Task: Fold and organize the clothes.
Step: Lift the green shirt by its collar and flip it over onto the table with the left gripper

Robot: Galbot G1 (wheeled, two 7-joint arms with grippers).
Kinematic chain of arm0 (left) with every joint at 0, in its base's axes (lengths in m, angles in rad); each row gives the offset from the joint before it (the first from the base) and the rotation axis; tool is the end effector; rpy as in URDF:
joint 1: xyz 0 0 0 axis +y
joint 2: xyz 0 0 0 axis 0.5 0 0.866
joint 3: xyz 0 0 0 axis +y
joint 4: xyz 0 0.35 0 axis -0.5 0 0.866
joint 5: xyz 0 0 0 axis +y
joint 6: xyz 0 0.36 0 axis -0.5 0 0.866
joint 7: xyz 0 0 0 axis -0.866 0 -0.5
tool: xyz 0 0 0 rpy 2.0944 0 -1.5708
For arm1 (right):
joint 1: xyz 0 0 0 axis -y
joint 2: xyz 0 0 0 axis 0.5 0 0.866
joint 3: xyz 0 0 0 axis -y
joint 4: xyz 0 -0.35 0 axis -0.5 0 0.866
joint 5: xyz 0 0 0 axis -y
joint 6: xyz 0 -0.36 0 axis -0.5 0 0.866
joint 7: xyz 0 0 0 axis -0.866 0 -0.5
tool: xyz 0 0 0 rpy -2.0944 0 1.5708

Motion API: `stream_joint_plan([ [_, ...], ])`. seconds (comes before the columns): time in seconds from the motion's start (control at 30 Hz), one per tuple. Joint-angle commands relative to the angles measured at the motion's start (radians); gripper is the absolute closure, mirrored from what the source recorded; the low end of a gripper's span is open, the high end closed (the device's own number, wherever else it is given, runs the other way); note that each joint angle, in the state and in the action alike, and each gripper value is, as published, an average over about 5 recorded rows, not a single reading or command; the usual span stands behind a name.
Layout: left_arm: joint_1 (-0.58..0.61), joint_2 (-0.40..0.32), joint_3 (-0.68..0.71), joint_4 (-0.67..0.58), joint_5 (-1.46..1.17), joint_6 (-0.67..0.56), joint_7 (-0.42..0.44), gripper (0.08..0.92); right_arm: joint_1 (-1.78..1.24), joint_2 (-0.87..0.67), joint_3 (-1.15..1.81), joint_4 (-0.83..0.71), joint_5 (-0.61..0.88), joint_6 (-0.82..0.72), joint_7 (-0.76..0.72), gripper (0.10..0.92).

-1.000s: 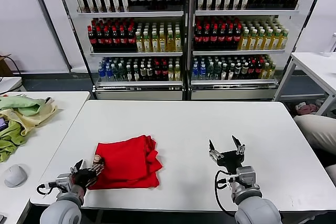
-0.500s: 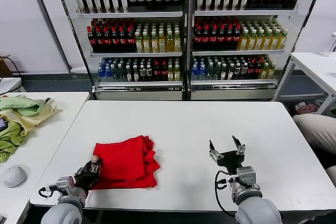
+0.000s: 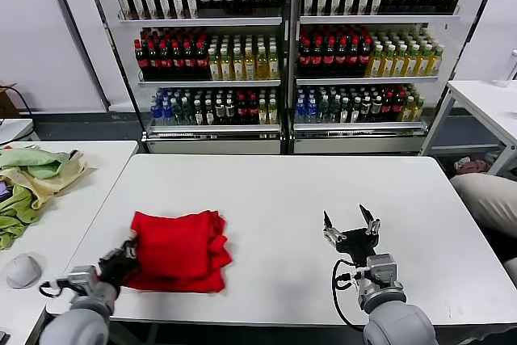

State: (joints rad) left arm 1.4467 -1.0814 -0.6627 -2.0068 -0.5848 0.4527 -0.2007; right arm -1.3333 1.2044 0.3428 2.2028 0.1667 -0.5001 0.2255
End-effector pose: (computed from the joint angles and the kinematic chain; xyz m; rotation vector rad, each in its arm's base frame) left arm 0.2380 0.1330 -0.2671 0.1263 -2.7277 0.0269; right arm 0.2327 -0.0004 -0.2216 0.1338 -2.9310 0.2817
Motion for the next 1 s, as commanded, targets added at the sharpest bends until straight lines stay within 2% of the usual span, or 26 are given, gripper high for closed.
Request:
stream_joint_plan([
  [0.03,0.087,0.242,-0.369,-0.125,-0.283,0.127,0.008,0.874,0.018,0.004,-0.001,-0.004,0.002,0.011,-0.003,0.203],
  [0.13,0.124,0.323,-0.452,-0.122,-0.454,0.133,-0.011,0.874,0.037,0.012,-0.004,-0.011,0.003,0.017,-0.005,0.203],
  [0.17,0.116,0.333,-0.444,-0.129,-0.501,0.133,-0.027,0.874,0.039,0.014,-0.005,-0.011,0.003,0.018,-0.006,0.203],
  [0.23,0.073,0.307,-0.365,-0.164,-0.551,0.132,-0.072,0.874,0.036,0.016,-0.002,-0.01,0.003,0.022,-0.008,0.203],
  [0.27,0.039,0.253,-0.276,-0.197,-0.542,0.132,-0.096,0.874,0.032,0.017,0.002,-0.01,0.003,0.025,-0.009,0.203],
  [0.33,-0.013,0.093,-0.038,-0.268,-0.44,0.13,-0.132,0.874,0.025,0.02,0.009,-0.012,0.002,0.028,-0.009,0.203],
  [0.4,-0.034,-0.104,0.282,-0.305,-0.224,0.121,-0.115,0.874,0.024,0.02,0.013,-0.012,0.0,0.027,-0.006,0.203],
  [0.43,-0.038,-0.179,0.409,-0.298,-0.119,0.115,-0.092,0.874,0.023,0.018,0.013,-0.01,0.0,0.025,-0.005,0.203],
  [0.5,-0.057,-0.286,0.597,-0.255,0.033,0.1,-0.037,0.874,0.019,0.014,0.015,-0.002,-0.001,0.022,-0.004,0.203],
  [0.53,-0.076,-0.316,0.631,-0.225,0.062,0.094,-0.022,0.874,0.016,0.012,0.018,0.002,-0.001,0.022,-0.004,0.203],
  [0.67,-0.137,-0.367,0.644,-0.151,0.057,0.085,-0.021,0.874,0.009,0.005,0.037,0.006,0.001,0.024,-0.006,0.203],
  [0.83,-0.16,-0.369,0.595,-0.131,0.061,0.055,-0.047,0.874,0.022,0.004,0.036,-0.005,0.004,0.025,-0.007,0.203],
  [1.0,-0.223,-0.361,0.51,-0.078,0.08,0.009,-0.123,0.874,0.029,0.008,0.024,-0.009,0.003,0.023,-0.008,0.203],
])
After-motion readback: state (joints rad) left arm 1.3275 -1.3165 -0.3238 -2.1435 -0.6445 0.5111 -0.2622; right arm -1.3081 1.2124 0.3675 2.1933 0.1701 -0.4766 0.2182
